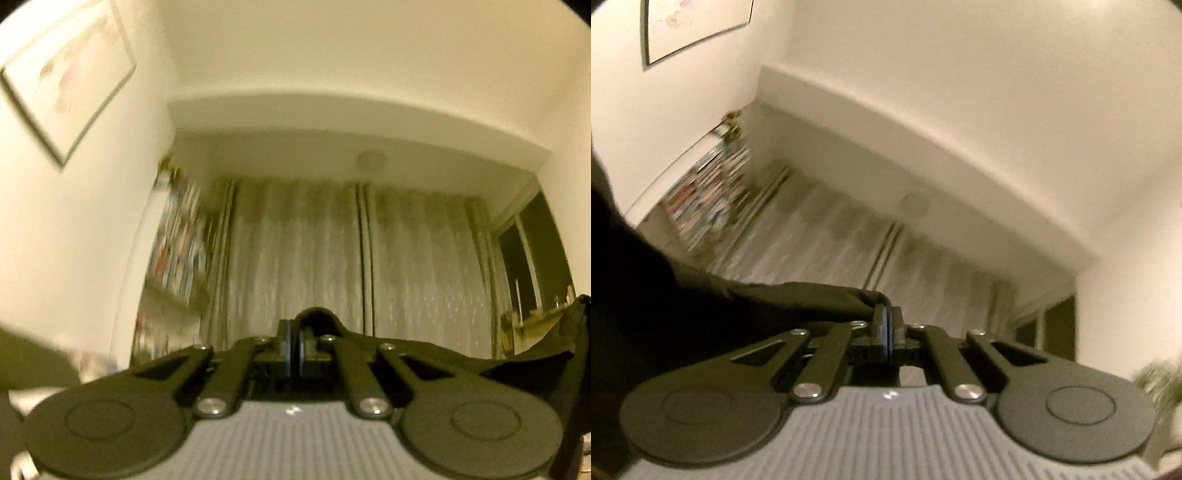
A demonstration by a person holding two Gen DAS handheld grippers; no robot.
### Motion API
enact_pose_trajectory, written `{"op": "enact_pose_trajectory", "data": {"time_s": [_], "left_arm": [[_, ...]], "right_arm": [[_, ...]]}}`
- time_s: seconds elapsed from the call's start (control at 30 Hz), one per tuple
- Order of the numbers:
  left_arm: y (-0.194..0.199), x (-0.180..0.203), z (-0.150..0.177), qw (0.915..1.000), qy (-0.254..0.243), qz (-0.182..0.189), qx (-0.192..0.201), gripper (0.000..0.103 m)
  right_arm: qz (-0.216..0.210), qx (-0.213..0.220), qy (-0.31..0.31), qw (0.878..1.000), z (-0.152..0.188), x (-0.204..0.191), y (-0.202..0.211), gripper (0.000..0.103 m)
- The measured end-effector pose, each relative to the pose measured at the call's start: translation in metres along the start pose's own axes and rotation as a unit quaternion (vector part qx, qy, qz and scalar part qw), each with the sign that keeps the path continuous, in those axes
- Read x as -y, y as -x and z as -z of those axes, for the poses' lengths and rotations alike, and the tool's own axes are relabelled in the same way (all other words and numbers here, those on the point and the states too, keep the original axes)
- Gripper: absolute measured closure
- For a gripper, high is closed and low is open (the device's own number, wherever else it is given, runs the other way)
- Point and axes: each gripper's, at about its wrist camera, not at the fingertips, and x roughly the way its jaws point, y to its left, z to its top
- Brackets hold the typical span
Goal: Fold clothes
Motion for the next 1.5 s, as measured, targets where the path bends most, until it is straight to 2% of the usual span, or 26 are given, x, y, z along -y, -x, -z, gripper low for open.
{"op": "enact_pose_trajectory", "data": {"time_s": [0.13,0.3,0.43,0.53,0.67,0.77,0.83,0.93,1.0,1.07,1.13,1.2,1.27,1.33,1.37,1.43,1.47,1.5], "left_arm": [[0.007,0.013,-0.045,0.9982,-0.045,-0.009,0.039,0.099],[0.013,0.029,-0.08,0.9921,-0.095,-0.022,0.079,0.099],[0.0,0.041,-0.071,0.9857,-0.147,-0.045,0.07,0.099],[-0.03,0.045,-0.037,0.9828,-0.176,-0.054,0.017,0.099],[-0.077,0.04,0.029,0.9779,-0.192,-0.049,-0.067,0.099],[-0.118,0.038,0.093,0.9682,-0.202,-0.045,-0.14,0.098],[-0.146,0.035,0.135,0.9575,-0.209,-0.042,-0.194,0.098],[-0.186,0.036,0.219,0.9336,-0.232,-0.025,-0.272,0.098],[-0.212,0.037,0.276,0.9138,-0.247,-0.014,-0.322,0.098],[-0.233,0.031,0.332,0.8933,-0.241,0.002,-0.38,0.097],[-0.256,0.025,0.376,0.8737,-0.22,0.004,-0.434,0.092],[-0.274,0.02,0.411,0.8552,-0.204,-0.002,-0.477,0.079],[-0.28,0.01,0.425,0.8467,-0.195,-0.019,-0.495,0.078],[-0.277,-0.001,0.423,0.8473,-0.17,-0.007,-0.503,0.077],[-0.273,-0.01,0.421,0.8503,-0.154,-0.01,-0.503,0.074],[-0.27,-0.027,0.412,0.8559,-0.121,-0.025,-0.502,0.064],[-0.267,-0.036,0.406,0.8569,-0.1,-0.023,-0.505,0.056],[-0.263,-0.044,0.4,0.8573,-0.079,-0.018,-0.509,0.05]], "right_arm": [[0.036,0.042,-0.004,0.998,-0.022,0.023,-0.011,0.102],[0.063,0.069,-0.001,0.996,-0.029,0.041,-0.031,0.102],[0.06,0.053,0.005,0.997,-0.012,0.04,-0.052,0.102],[0.044,0.016,0.016,0.999,0.022,0.025,-0.076,0.102],[0.019,-0.047,0.043,0.998,0.083,-0.002,-0.118,0.102],[-0.015,-0.107,0.068,0.992,0.137,-0.027,-0.152,0.102],[-0.04,-0.147,0.086,0.985,0.176,-0.048,-0.173,0.102],[-0.07,-0.201,0.13,0.969,0.231,-0.083,-0.194,0.102],[-0.09,-0.241,0.152,0.954,0.262,-0.107,-0.203,0.103],[-0.107,-0.285,0.163,0.939,0.289,-0.128,-0.211,0.103],[-0.127,-0.338,0.164,0.918,0.315,-0.145,-0.207,0.103],[-0.143,-0.391,0.159,0.895,0.35,-0.162,-0.209,0.103],[-0.166,-0.427,0.155,0.875,0.372,-0.17,-0.2,0.103],[-0.193,-0.453,0.151,0.857,0.386,-0.171,-0.185,0.103],[-0.204,-0.467,0.141,0.849,0.391,-0.169,-0.18,0.103],[-0.205,-0.506,0.048,0.837,0.392,-0.14,-0.191,0.089],[-0.205,-0.523,0.003,0.827,0.391,-0.126,-0.196,0.073],[-0.207,-0.541,-0.038,0.815,0.387,-0.111,-0.2,0.067]]}}
